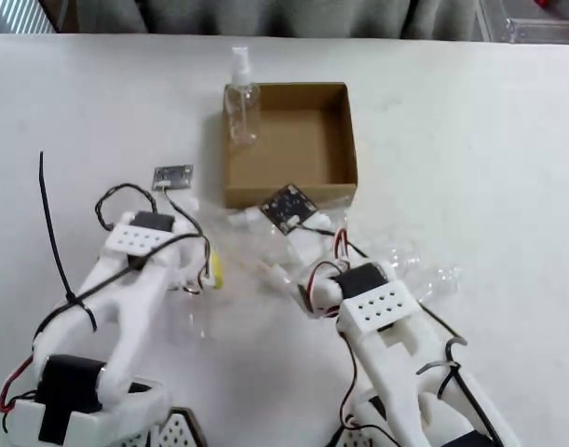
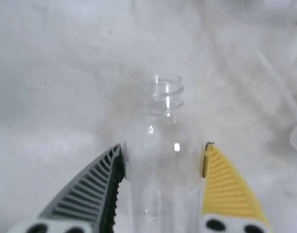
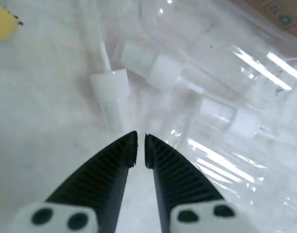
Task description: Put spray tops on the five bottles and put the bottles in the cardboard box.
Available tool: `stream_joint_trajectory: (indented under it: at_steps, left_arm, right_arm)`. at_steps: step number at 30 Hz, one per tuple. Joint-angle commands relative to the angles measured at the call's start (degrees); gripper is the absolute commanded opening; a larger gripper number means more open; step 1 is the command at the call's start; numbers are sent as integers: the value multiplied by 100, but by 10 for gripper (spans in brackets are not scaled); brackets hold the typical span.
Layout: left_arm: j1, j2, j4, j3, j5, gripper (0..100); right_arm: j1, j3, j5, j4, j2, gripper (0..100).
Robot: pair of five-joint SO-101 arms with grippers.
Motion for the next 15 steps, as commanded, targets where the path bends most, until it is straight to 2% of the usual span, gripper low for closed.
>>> stream_joint_trajectory:
  at_steps: [1, 8, 12, 15]
  left_arm:
    - [-215, -822, -79, 79, -44, 159]
    - [-831, -2246, -527, 747, 26, 161]
    - [-1437, -2484, -651, 738, 712, 161]
    - [-1859, -2466, -1055, 774, 1204, 159]
  right_arm:
    - [-4, -26, 53, 13, -13, 15]
    - [-4, -26, 53, 13, -13, 15]
    - [-22, -26, 53, 13, -13, 15]
    - [-22, -26, 44, 13, -13, 15]
